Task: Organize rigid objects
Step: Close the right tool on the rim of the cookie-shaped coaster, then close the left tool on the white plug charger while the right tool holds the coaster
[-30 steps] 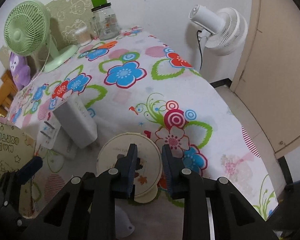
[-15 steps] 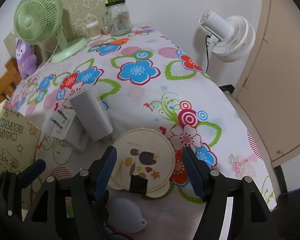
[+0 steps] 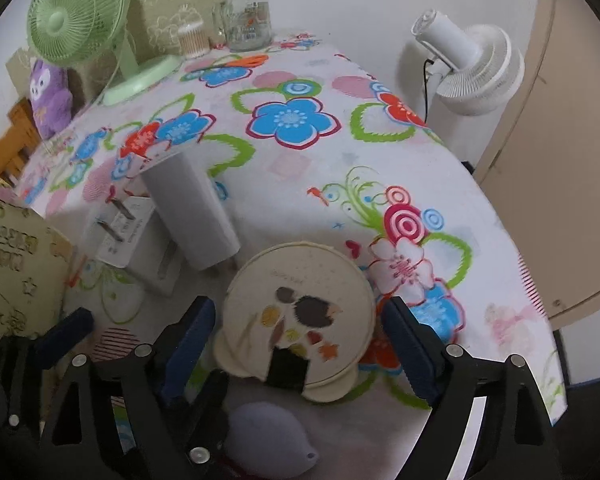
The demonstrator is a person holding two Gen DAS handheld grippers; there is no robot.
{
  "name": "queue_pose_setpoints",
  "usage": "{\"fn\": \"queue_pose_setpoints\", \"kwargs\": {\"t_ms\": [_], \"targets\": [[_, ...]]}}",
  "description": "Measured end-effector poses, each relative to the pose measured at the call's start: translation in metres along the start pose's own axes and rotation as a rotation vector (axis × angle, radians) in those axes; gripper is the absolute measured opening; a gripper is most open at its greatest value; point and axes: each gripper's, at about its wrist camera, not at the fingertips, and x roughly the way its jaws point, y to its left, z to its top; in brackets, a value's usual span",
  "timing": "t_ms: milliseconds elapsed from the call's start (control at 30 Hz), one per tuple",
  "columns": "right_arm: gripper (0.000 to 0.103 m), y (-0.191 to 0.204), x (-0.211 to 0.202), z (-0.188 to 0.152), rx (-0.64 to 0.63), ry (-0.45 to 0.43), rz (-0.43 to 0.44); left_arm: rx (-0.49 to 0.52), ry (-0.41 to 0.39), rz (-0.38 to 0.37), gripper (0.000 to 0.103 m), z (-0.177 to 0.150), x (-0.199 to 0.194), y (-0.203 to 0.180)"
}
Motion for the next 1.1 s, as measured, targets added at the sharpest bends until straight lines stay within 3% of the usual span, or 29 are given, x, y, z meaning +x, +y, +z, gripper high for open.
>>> {"fn": "queue_pose_setpoints", "kwargs": {"t_ms": [167,500,800,1100], "targets": [[0.08,0.007,0.002,-0.001,-0.044,0.011,-0.038,-0.019,0.009,-0.005,0.099,0.001,0.002,0.003],[0.079,-0.006,0.001,0.0,-0.011,-0.015,-0.058,-0.024,0.0,0.014,0.099,0.011,0.007,0.001],[0.079,-0.023,0.001,0.011,0.035,-0.037,-0.075,-0.056,-0.019,0.029,0.09,0.024,0.014,0.004],[0.079,-0.026,0.001,0.017,0.059,-0.048,-0.071,-0.018,-0.036,-0.021,0.053,0.032,0.013,-0.002]]}}
